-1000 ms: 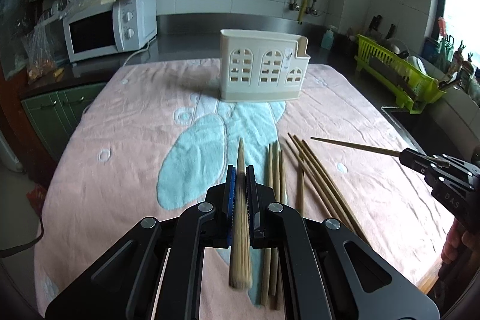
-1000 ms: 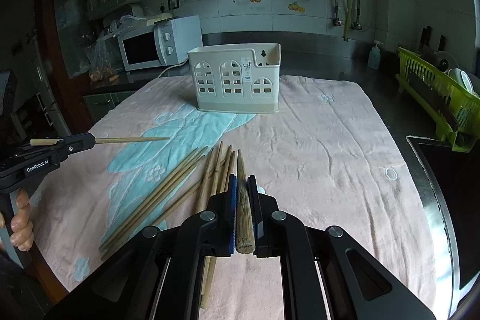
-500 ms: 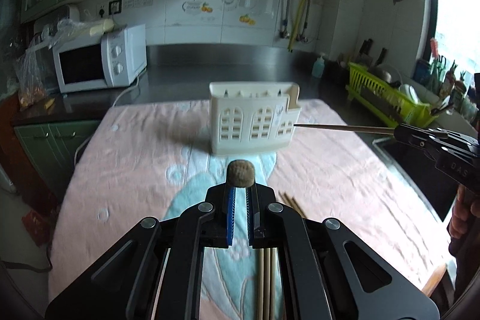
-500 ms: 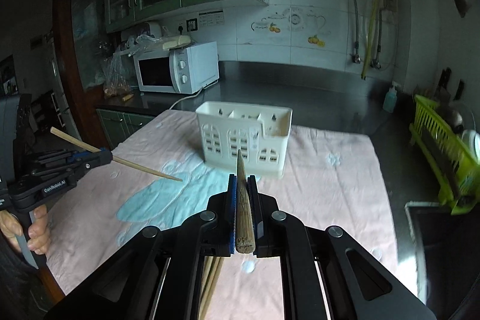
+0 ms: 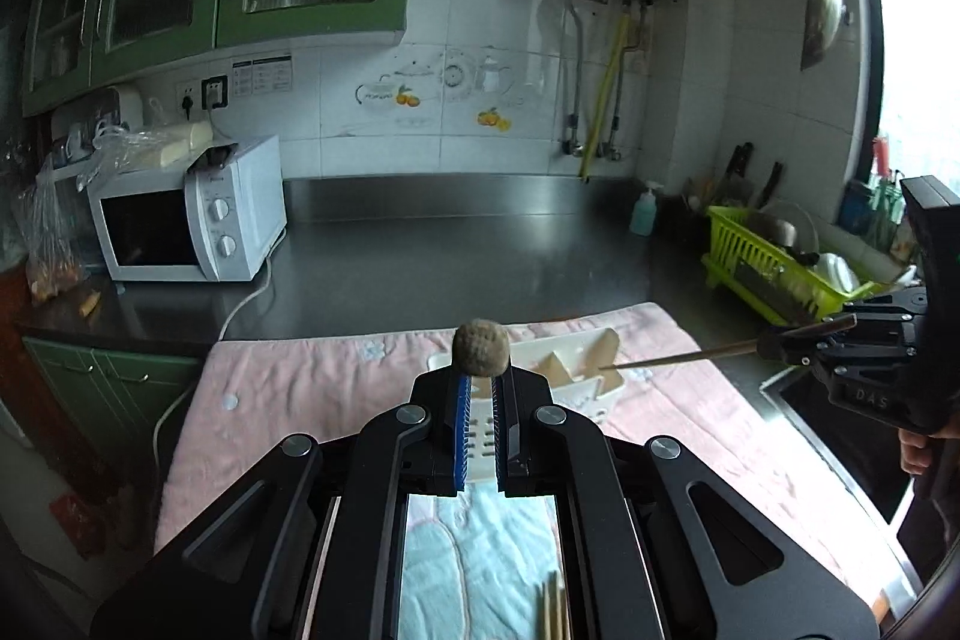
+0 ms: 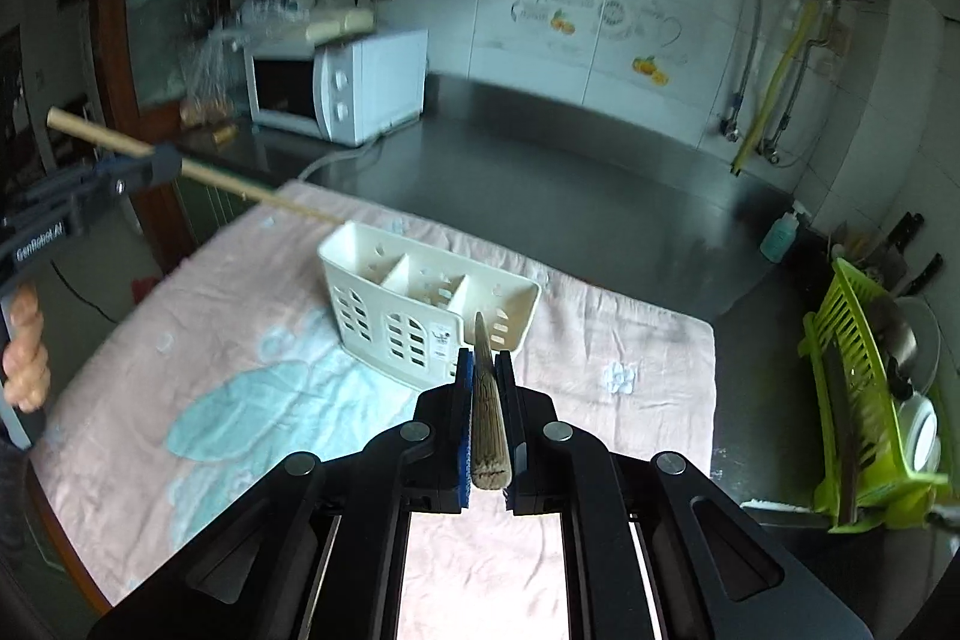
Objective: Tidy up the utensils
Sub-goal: 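Lift the left tool's chopstick toward the white holder while the right tool carries its chopstick there, then open the right tool to drop its chopstick into the holder while the left tool releases its chopstick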
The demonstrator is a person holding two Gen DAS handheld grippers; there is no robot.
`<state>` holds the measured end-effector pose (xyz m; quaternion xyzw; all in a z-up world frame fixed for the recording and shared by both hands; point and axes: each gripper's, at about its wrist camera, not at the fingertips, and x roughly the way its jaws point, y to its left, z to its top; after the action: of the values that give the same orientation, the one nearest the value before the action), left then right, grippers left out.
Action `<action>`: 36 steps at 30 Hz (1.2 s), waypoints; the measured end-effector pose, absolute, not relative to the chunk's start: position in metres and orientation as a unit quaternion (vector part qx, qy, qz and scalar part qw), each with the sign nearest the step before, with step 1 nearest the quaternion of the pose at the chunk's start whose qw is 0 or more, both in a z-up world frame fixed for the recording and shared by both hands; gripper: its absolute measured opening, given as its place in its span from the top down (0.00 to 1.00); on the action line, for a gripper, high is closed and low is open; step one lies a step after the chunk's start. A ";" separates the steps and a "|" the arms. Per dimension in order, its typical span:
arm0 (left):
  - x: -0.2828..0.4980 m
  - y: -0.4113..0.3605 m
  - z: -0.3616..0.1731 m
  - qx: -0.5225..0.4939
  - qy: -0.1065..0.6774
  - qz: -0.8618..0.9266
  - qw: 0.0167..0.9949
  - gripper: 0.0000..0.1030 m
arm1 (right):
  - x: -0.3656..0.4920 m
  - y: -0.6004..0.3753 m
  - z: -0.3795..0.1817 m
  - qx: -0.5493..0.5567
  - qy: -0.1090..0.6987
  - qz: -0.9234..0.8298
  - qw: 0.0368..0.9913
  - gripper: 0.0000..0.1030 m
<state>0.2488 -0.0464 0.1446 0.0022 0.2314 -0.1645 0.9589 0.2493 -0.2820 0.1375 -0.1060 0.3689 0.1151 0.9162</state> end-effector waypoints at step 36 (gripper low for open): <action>0.276 -0.040 0.126 -0.010 0.290 -0.150 0.945 0.86 | 0.255 -0.279 0.127 -0.056 0.367 0.120 0.921 0.74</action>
<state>0.2755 -0.0403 0.1260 -0.0095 0.2903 -0.1495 0.9451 0.2547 -0.2793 0.1274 -0.0558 0.3670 0.1204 0.9207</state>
